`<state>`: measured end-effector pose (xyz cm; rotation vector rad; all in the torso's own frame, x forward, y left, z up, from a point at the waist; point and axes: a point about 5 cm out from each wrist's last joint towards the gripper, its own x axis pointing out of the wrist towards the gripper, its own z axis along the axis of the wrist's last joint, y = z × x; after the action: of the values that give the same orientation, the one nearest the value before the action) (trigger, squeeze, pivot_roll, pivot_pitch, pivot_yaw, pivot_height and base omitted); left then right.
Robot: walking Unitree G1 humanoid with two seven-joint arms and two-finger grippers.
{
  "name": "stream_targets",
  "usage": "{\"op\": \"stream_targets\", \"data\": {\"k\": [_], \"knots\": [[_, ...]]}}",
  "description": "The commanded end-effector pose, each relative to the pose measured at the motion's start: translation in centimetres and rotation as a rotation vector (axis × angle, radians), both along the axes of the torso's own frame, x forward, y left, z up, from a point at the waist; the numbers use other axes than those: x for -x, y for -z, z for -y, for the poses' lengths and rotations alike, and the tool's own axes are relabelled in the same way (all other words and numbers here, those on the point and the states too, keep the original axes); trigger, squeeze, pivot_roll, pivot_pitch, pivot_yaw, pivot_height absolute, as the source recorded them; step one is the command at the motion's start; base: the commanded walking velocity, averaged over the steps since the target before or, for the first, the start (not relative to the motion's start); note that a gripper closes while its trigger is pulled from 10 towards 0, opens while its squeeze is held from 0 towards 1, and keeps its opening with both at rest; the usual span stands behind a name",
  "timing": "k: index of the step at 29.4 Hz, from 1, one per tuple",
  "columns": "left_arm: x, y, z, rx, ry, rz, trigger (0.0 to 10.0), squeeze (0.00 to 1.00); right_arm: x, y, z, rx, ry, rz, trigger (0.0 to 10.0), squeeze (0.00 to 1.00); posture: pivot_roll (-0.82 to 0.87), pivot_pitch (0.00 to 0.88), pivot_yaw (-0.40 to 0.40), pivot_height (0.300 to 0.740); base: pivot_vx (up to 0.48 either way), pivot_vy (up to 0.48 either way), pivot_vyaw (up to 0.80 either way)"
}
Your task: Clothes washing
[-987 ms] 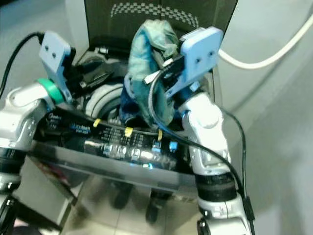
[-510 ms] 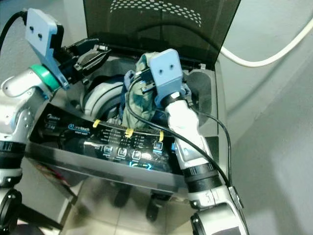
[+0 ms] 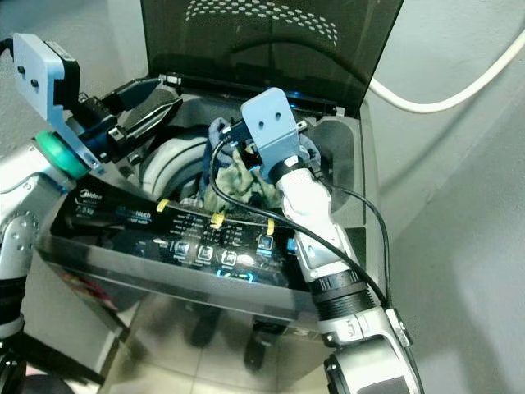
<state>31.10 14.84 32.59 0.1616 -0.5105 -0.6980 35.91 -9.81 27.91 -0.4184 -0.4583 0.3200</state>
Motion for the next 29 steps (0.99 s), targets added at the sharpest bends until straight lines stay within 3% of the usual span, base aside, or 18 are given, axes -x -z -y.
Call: {"op": "stream_targets", "data": {"k": [1, 2, 3, 4, 5, 8, 9, 10, 11, 14, 17, 21, 24, 26, 29], "knots": [[0.5, 0.2, -0.6, -0.007, -0.009, -0.016, 10.0, 0.0, 0.1, 0.9, 0.8, 0.02, -0.015, -0.06, 10.0, 1.0, 0.1, 0.115, 0.021, 0.74, 0.0, 0.0, 0.0], [0.5, 0.2, -0.6, -0.007, -0.009, -0.016, 10.0, 0.0, 0.1, 0.9, 0.8, 0.02, -0.015, -0.06, 10.0, 1.0, 0.1, 0.115, 0.021, 0.74, 0.0, 0.0, 0.0], [1.5, 0.6, -1.7, -0.033, -0.041, -0.038, 10.0, 0.0, 0.9, 2.2, 2.1, 0.086, -0.083, -0.142, 10.0, 0.76, 0.11, 0.112, 0.016, 0.74, 0.0, 0.0, 0.0], [1.5, 0.6, -1.7, -0.033, -0.041, -0.038, 10.0, 0.0, 0.9, 2.2, 2.1, 0.086, -0.083, -0.142, 10.0, 0.76, 0.11, 0.112, 0.016, 0.74, 0.0, 0.0, 0.0], [2.3, 0.8, -2.6, -0.057, -0.077, -0.049, 10.0, 0.0, 1.7, 2.8, 3.5, 0.097, -0.124, -0.2, 10.0, 0.0, 0.12, 0.111, 0.01, 0.74, 0.0, 0.0, 0.0], [2.7, 0.9, -3.3, -0.072, -0.112, -0.051, 10.0, 0.0, 2.4, 2.6, 4.7, 0.068, -0.139, -0.207, 10.0, 0.0, 0.12, 0.107, 0.004, 0.74, 0.0, 0.0, 0.0], [2.8, 0.7, -3.9, -0.072, -0.154, -0.043, 10.0, 0.0, 2.8, 1.6, 5.5, -0.019, -0.133, -0.154, 10.0, 0.0, 0.12, 0.106, 0.001, 0.74, 0.0, 0.0, 0.0], [2.8, 0.7, -3.9, -0.072, -0.154, -0.043, 10.0, 0.0, 2.8, 1.6, 5.5, -0.019, -0.133, -0.154, 10.0, 0.0, 0.12, 0.106, 0.001, 0.74, 0.0, 0.0, 0.0], [2.7, 0.3, -4.5, -0.051, -0.208, -0.022, 10.0, 0.0, 3.3, 0.4, 6.2, -0.111, -0.12, -0.072, 10.0, 0.0, 0.13, 0.102, -0.004, 0.74, 0.0, 0.0, 0.0], [2.6, -0.8, -5.7, 0.009, -0.323, 0.024, 10.0, 0.0, 4.2, -1.2, 7.0, -0.248, -0.09, 0.062, 10.0, 0.0, 0.13, 0.096, -0.008, 0.74, 0.0, 0.0, 0.0], [2.5, -1.3, -6.1, 0.028, -0.361, 0.044, 10.0, 0.0, 4.4, -1.5, 7.0, -0.285, -0.075, 0.091, 10.0, 0.0, 0.13, 0.096, -0.008, 0.74, 0.0, 0.0, 0.0], [2.3, -3.2, -7.9, 0.108, -0.54, 0.125, 10.0, 0.0, 4.9, -2.9, 7.0, -0.405, -0.08, 0.173, 10.0, 0.0, 0.15, 0.082, -0.008, 0.74, 0.0, 0.0, 0.0], [2.4, -3.3, -8.0, 0.112, -0.551, 0.125, 10.0, 0.0, 5.1, -3.0, 7.1, -0.408, -0.087, 0.168, 10.0, 0.0, 0.15, 0.082, -0.008, 0.74, 0.0, 0.0, 0.0], [2.4, -3.6, -8.9, 0.122, -0.646, 0.16, 10.0, 0.0, 5.2, -3.6, 7.2, -0.442, -0.059, 0.219, 10.0, 0.0, 0.16, 0.074, -0.01, 0.74, 0.0, 0.0, 0.0], [2.4, -3.6, -9.5, 0.131, -0.708, 0.181, 10.0, 0.0, 5.4, -4.3, 7.6, -0.488, -0.039, 0.261, 10.0, 0.0, 0.17, 0.074, -0.015, 0.74, 0.0, 0.0, 0.0]]}}
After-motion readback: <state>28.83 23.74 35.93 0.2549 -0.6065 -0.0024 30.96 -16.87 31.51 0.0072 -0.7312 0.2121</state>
